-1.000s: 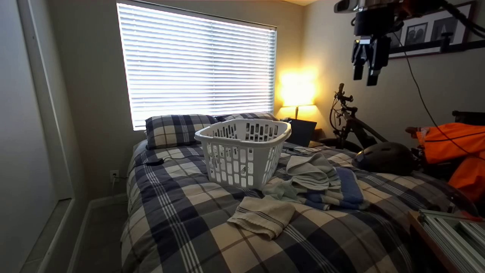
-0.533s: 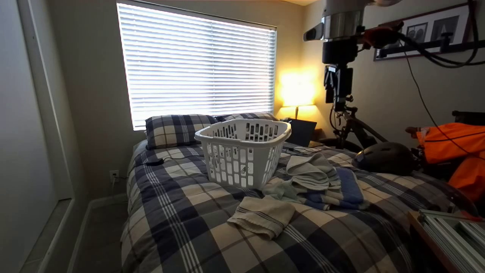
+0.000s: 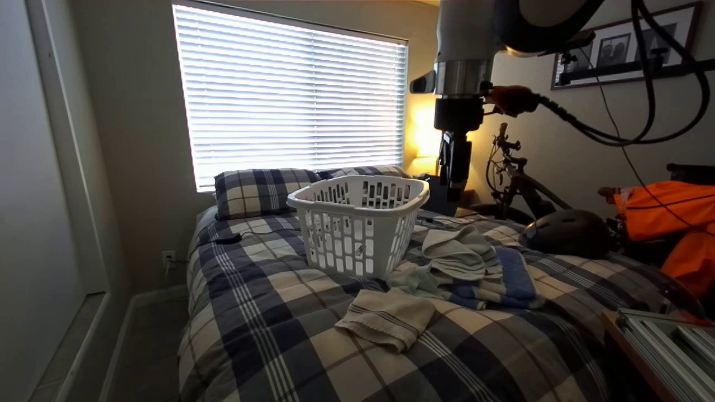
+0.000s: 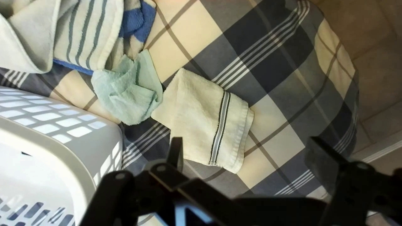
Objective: Put the left towel in the laundry basket
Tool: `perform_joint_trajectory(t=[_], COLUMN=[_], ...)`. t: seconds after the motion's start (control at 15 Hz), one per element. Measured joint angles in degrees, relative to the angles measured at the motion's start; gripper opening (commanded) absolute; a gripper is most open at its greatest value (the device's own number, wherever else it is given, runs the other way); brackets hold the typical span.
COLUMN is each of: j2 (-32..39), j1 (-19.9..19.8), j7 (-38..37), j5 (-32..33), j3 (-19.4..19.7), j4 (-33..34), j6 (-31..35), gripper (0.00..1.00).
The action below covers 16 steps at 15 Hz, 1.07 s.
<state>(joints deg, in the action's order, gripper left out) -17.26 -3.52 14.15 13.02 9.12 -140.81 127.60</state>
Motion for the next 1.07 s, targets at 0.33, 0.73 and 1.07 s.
perform_joint_trajectory(t=[0.33,0.73,1.07], j2=[7.7,15.7,16.2], j1=[0.0,0.4,0.5], j7=[-2.7,-0.2,0.0], j5=[-0.6,-7.4,-8.0], j3=[-1.6,-1.9,-1.9], j4=[0.0,0.1,0.3], j6=[12.1,22.5,22.7], gripper=[1.0,1.0,1.0])
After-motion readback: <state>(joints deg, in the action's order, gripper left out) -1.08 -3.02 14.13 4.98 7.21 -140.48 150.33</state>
